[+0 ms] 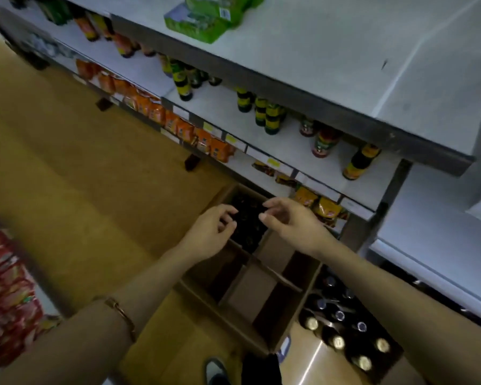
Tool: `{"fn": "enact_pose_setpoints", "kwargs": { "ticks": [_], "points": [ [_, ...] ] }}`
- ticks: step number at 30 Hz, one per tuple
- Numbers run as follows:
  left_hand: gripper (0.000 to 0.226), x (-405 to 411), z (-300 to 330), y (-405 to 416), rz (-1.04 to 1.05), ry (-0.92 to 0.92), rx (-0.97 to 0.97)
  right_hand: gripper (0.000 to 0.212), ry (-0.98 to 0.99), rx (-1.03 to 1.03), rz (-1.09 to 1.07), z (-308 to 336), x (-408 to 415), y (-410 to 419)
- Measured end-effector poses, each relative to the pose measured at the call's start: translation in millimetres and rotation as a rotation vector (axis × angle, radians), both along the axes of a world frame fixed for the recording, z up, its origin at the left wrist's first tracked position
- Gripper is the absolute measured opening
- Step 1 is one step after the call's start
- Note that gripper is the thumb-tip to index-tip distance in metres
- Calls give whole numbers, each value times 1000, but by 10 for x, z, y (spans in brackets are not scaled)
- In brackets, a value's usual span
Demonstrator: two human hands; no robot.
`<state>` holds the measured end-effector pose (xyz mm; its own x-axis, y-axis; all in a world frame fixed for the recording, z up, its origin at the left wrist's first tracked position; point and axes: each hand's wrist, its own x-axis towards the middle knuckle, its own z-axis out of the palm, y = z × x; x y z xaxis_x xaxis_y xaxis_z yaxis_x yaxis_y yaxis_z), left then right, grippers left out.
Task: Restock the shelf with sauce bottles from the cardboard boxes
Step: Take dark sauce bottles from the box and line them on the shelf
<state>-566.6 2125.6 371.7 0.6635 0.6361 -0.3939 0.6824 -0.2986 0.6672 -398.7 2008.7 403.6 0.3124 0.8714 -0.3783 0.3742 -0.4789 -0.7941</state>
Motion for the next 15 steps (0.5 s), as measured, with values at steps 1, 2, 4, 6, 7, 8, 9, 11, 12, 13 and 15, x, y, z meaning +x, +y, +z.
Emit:
{"fn": "enact_pose_setpoints", "kwargs": {
  "ticks": [1,2,4,6,7,8,9,11,12,13,15],
  "points": [
    [29,14,-220,44,8,28,0,38,5,-25,7,-231,19,48],
    [30,18,-439,87,28,57,-9,38,8,-54,16,-460,33,92],
    [29,35,-900,203,63,105,-29,39,10,-113,38,-915,41,200],
    [29,64,-1367,330,56,152,-47,39,15,-147,48,-1382,27,336],
    [30,91,-1598,389,48,166,-50,39,12,-159,54,-1626,14,405],
    [30,116,-1838,440,49,179,-59,39,5,-170,63,-1855,4,455],
    [31,154,-2085,486,45,195,-65,39,-1,-182,65,-2082,-2,481],
    [35,198,-2569,554,13,243,-64,38,17,-216,46,-2531,-34,479],
    [38,198,-2810,568,-4,249,-66,38,44,-234,20,-2755,-55,459],
    [41,205,-3036,590,-32,235,-61,37,54,-251,0,-2965,-71,443],
    [48,215,-3434,661,-101,230,-33,39,10,-308,9,-3384,-91,441]
  ]
}}
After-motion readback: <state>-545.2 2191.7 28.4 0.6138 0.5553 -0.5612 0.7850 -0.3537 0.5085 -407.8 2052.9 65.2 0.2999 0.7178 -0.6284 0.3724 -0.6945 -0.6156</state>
